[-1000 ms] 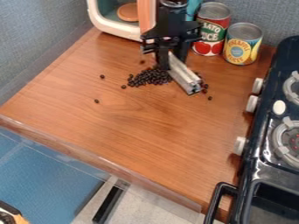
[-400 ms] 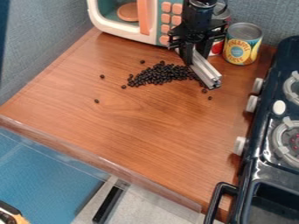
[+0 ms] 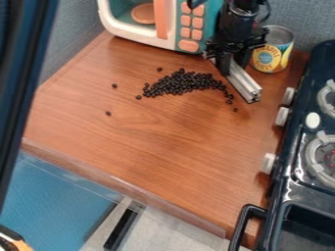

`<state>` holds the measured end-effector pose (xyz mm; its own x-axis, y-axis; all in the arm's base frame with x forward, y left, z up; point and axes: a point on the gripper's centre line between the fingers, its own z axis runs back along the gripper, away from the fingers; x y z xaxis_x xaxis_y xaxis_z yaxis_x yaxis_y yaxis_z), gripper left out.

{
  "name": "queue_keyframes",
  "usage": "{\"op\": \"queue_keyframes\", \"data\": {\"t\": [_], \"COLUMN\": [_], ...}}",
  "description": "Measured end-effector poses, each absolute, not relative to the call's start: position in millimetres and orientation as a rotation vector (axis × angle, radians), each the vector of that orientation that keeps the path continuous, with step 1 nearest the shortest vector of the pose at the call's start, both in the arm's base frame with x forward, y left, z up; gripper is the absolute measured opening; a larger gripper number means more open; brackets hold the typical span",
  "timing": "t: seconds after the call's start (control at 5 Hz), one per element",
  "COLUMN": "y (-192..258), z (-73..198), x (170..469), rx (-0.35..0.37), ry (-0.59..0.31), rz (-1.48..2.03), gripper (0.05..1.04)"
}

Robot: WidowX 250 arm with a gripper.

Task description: Sweep into pile

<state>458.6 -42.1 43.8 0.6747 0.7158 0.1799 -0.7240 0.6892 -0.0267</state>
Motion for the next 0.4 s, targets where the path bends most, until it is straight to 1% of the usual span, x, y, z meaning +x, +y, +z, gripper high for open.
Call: {"op": "queue_keyframes", "data": {"t": [0.4], "y": [-44.9], "z": [34.0], "x": [473.3], "rx": [0.052], "ry": [-0.189], "rz": [0.83], "gripper": [0.382]}}
